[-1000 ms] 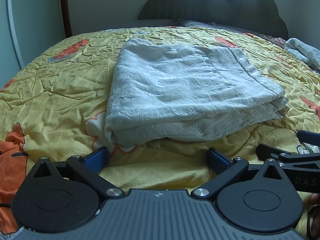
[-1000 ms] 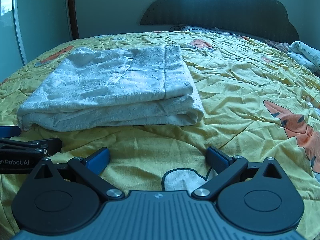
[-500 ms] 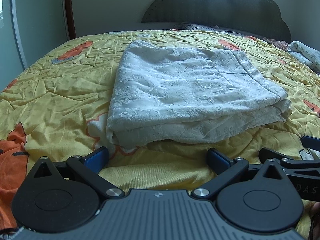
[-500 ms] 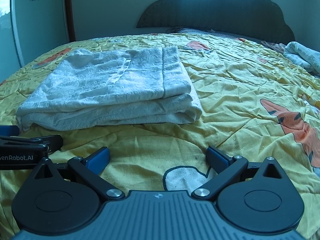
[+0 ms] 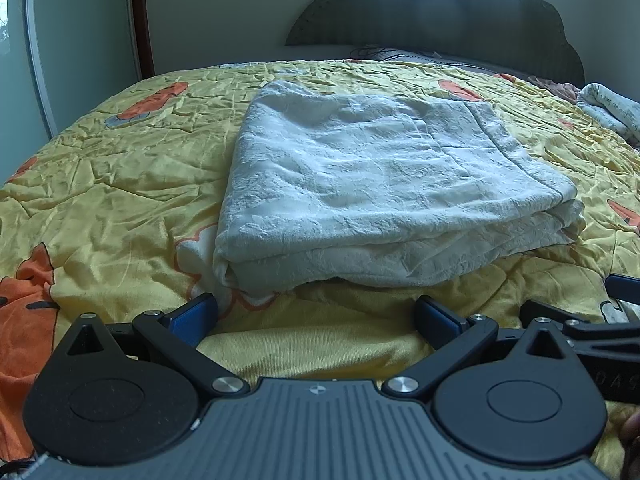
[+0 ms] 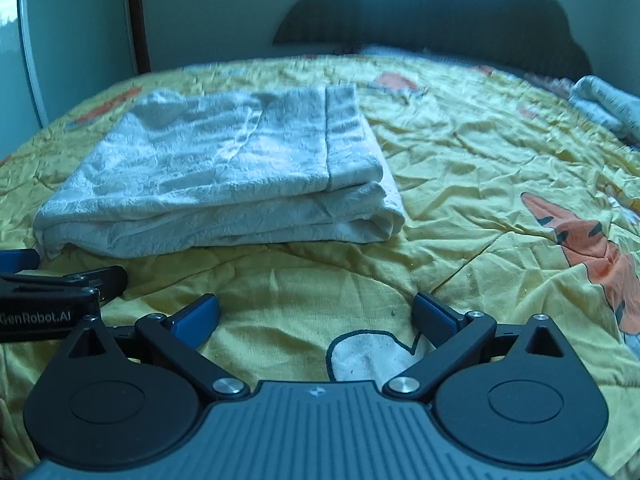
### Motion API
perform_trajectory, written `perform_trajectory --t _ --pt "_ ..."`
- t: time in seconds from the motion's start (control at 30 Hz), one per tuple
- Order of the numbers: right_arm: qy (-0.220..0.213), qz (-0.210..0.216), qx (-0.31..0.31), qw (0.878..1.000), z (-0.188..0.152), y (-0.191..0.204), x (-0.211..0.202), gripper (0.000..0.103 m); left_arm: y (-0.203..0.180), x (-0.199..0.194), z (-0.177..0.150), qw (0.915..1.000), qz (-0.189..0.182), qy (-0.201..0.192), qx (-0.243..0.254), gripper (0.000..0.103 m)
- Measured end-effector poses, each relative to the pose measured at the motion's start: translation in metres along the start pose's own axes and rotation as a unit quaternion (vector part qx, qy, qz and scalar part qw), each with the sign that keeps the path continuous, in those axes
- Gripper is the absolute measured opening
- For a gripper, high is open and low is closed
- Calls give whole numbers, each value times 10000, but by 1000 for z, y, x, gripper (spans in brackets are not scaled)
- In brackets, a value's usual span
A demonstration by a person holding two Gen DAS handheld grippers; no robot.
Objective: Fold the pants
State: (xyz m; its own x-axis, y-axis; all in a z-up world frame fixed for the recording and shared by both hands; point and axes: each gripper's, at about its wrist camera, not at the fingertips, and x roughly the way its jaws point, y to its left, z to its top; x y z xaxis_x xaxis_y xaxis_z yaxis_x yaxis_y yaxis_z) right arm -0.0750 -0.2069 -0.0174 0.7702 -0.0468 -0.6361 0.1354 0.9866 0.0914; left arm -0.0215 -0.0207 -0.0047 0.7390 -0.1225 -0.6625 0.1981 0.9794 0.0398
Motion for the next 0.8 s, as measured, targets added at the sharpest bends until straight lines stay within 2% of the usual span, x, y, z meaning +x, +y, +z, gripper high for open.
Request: perform_trajectory --t 0.8 --pt "-98 38 7 9999 -1 -2 0 103 1 -1 0 10000 5 0 1 103"
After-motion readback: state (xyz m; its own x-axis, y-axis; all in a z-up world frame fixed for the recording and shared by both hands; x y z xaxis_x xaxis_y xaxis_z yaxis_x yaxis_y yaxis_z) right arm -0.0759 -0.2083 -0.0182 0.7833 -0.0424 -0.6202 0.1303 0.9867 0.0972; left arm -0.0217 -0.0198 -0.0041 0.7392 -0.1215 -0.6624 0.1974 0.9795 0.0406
